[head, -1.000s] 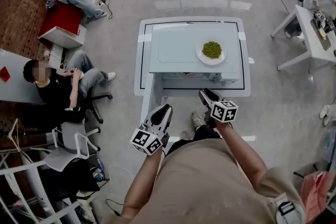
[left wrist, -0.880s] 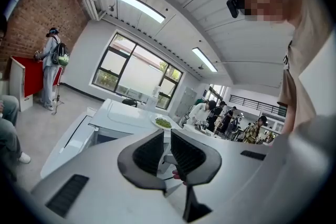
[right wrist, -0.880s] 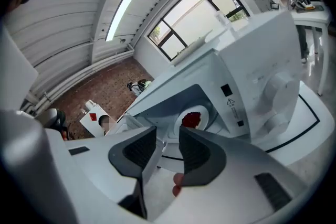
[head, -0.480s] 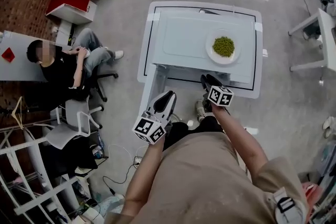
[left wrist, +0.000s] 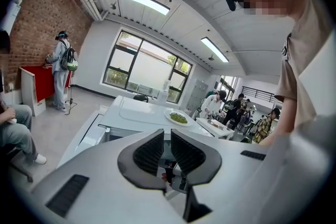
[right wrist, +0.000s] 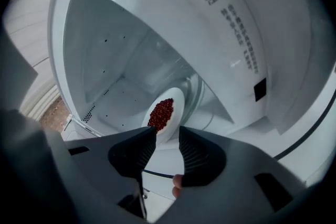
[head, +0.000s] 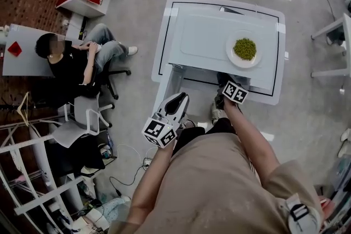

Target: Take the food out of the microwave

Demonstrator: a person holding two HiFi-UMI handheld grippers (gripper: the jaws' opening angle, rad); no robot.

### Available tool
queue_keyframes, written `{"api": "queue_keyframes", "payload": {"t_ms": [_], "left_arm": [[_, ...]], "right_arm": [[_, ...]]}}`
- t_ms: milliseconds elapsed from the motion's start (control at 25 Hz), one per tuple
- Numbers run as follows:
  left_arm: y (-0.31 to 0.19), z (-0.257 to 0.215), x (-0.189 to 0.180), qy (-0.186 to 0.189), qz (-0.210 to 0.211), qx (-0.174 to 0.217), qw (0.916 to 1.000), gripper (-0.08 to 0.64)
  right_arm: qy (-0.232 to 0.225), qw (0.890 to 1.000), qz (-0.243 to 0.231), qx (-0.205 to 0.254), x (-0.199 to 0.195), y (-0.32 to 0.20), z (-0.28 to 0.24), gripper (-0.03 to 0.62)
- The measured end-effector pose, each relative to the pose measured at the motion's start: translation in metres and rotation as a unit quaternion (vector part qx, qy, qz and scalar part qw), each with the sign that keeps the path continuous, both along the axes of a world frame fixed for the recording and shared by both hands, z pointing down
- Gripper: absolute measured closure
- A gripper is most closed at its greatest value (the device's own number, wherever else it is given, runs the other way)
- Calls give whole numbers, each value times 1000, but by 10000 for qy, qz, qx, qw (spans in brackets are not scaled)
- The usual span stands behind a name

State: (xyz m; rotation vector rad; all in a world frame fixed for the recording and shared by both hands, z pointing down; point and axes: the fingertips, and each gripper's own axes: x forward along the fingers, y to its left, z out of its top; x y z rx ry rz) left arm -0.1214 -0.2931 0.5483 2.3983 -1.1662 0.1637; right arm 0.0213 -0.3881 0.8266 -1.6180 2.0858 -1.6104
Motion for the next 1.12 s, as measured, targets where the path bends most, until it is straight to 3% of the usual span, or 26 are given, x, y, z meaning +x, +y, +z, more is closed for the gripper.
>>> {"api": "queue_keyframes", "payload": {"t_ms": [400,520,640,920,1120], "left_arm": [[-2,-2,-18,-3,-160,1,9999,531],[-3,-3,-18,-2,-165,9,9999,531],[-3,-2,-15,18,-142,0,9999,531],[2,2,-5,42,-61,-52,10000,531],[5,6,-1,78,-64,-122,9999,531]], "right_arm": [[-432,9978,373,-336,-11,-9,14,473],[-814,9941,521,-486,-11,-8,14,510],[-1354,9866,728,-552,-9,-5,11,549],[-2565,9616,910,-341,-1,8,-8,574],[-2931,9521,839,-218,3,20,-24,575]]}}
